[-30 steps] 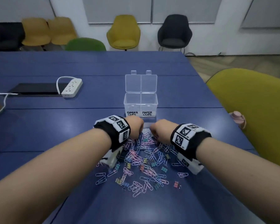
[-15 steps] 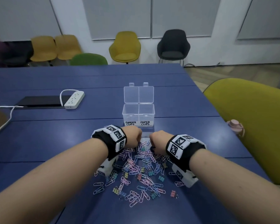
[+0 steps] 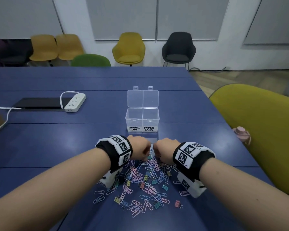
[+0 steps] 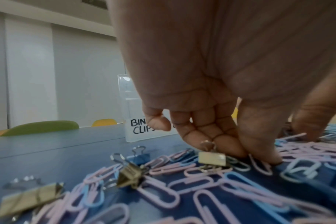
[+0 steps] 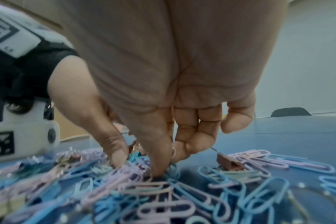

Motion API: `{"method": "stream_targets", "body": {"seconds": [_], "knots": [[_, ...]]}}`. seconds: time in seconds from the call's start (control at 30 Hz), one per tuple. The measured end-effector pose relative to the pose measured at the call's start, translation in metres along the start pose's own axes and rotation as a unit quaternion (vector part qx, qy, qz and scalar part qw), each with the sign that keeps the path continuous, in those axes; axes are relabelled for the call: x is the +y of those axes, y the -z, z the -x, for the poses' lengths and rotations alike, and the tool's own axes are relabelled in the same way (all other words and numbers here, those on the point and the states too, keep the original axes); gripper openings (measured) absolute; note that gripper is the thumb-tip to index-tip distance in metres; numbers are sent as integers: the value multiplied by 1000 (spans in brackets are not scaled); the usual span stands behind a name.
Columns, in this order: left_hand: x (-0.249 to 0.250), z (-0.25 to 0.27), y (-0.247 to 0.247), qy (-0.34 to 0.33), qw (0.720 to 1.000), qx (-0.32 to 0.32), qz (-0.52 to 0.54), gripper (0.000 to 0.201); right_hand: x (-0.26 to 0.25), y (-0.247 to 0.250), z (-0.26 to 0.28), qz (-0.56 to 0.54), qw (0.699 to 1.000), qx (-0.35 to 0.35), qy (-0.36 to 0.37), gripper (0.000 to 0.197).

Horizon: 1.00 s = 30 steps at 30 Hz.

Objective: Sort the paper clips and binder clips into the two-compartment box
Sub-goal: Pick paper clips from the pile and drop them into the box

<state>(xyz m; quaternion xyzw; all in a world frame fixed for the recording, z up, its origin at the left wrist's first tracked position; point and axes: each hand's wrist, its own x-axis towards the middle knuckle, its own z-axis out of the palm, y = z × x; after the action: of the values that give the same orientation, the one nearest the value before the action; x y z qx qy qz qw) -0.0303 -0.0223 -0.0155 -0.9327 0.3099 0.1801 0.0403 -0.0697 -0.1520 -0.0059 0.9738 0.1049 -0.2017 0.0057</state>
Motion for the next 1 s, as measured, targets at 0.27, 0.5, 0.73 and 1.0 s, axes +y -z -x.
{"method": "stream_targets", "body": {"seconds": [0.27, 0.5, 0.73, 1.0], "knots": [[9, 9, -6, 8, 999, 10, -48, 16, 35, -3, 25, -385, 920, 77, 1, 24], [4, 29, 1, 57, 991, 67, 100, 24, 46, -17, 50, -820, 560, 102, -59, 17], [-11, 57, 10, 47, 475, 118, 871, 30, 57, -14, 58, -869, 477, 108, -78, 26], [17, 49, 12, 89, 779, 80, 615, 12, 68, -4, 50, -192, 955, 134, -184, 15]]}}
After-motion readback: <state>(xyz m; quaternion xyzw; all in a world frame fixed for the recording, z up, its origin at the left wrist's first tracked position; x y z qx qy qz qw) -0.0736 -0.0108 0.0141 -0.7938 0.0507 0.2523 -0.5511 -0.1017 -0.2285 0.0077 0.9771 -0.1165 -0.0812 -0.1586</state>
